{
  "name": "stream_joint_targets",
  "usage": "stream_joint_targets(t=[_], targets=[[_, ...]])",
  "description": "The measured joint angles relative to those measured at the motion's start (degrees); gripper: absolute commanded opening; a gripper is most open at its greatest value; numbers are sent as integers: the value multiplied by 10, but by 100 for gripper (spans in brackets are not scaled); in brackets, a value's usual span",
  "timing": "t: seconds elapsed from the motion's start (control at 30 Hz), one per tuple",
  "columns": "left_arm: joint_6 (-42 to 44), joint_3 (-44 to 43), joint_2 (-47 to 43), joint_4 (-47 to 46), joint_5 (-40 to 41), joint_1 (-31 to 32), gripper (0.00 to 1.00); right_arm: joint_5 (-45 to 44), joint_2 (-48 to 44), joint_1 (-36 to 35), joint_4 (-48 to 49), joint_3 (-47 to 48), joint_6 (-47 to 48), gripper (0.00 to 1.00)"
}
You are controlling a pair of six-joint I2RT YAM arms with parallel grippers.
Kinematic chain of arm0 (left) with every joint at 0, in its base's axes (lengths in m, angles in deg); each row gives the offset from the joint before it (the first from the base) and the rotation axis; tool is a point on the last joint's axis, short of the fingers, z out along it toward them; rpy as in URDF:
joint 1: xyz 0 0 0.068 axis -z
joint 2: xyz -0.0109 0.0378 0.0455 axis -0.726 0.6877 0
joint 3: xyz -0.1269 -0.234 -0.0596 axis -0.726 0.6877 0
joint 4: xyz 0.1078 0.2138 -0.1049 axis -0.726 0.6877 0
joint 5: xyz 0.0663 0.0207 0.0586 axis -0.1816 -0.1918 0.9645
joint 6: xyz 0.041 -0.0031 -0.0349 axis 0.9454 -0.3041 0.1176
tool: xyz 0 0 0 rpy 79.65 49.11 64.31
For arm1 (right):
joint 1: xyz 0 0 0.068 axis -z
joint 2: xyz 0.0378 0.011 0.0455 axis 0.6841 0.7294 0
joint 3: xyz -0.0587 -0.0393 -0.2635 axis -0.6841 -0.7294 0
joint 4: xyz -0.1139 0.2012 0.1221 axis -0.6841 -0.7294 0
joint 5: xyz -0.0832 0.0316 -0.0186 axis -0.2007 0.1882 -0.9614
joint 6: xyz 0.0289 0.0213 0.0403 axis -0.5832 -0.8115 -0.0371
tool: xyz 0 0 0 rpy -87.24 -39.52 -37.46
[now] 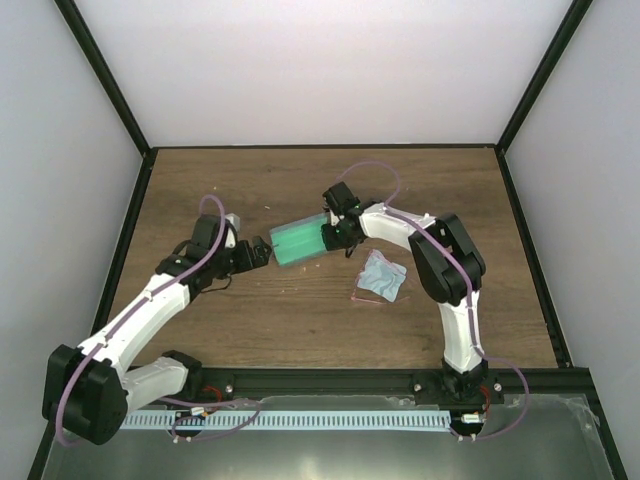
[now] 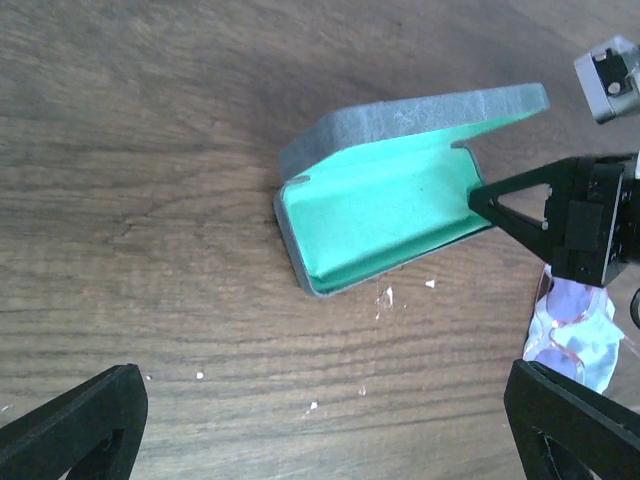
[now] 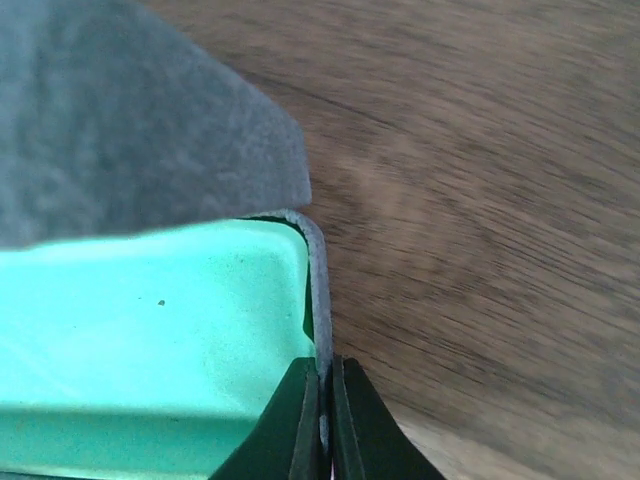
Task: Organize the sunglasses
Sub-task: Adjust the sunglasses case at the center of the board.
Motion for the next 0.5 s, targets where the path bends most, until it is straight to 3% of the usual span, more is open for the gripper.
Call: stream_joint_targets(t=[0.07, 0.1, 0.27, 0.5], targets=[[-11, 0, 0, -11, 8, 0, 100, -14, 6, 0, -30, 20, -45, 3], [-15, 0, 1, -15, 9, 0, 100, -17, 11, 0, -40, 30, -64, 8], [-35, 9, 8, -37, 12, 0, 100, -26, 27, 0, -57, 55, -122, 47], [-30, 6, 29, -60, 24, 21, 100, -49, -39, 0, -56, -5, -143, 58]])
